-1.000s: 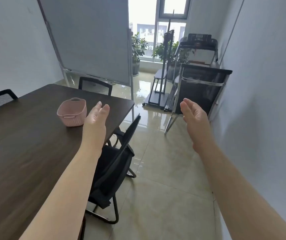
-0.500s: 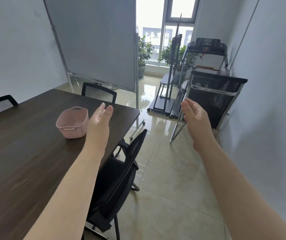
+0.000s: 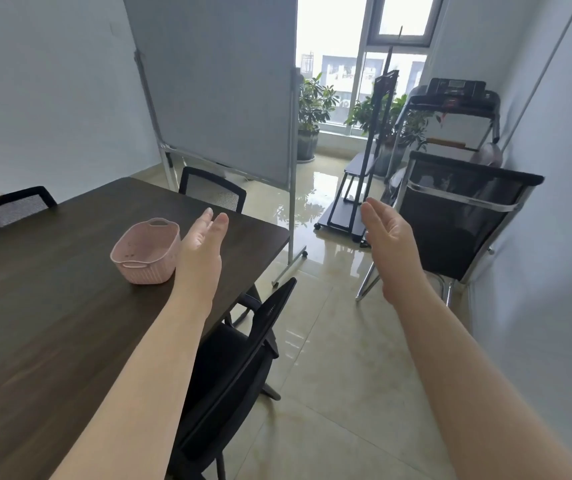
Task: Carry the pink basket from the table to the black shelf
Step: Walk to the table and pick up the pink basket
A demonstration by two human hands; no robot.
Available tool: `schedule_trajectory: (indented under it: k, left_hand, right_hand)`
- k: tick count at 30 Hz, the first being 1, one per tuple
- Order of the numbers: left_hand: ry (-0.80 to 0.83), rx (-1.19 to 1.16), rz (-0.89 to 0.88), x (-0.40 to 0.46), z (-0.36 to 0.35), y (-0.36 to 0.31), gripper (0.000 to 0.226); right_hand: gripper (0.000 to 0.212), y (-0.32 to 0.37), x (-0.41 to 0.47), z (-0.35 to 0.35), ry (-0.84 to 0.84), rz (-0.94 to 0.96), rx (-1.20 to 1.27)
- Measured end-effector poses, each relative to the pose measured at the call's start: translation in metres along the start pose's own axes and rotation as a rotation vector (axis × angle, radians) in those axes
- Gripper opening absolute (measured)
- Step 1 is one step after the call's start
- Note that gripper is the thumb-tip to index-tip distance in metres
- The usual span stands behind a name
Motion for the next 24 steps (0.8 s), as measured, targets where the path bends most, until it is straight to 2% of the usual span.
schedule_trajectory:
  k: [15, 24]
  left_hand:
    - [-0.144, 0.042, 0.001, 0.019, -0.104, 0.000, 0.054]
    - [-0.200, 0.038, 0.010, 0.055, -0.116, 0.008, 0.056]
  right_hand:
    - [0.056, -0.009, 0.107, 0.059, 0.156, 0.000, 0.017]
    - [0.056, -0.017, 0.159, 0.038, 0.230, -0.034, 0.051]
Point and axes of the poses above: each hand's wrist, its own x-axis towards the middle knuckle, its own z-axis out of the back of the hand, y = z × x, the point moved 10 cm from there along x, towards the middle knuckle, and after that the axes turned 8 degrees about -z, right-handed, at the moved point
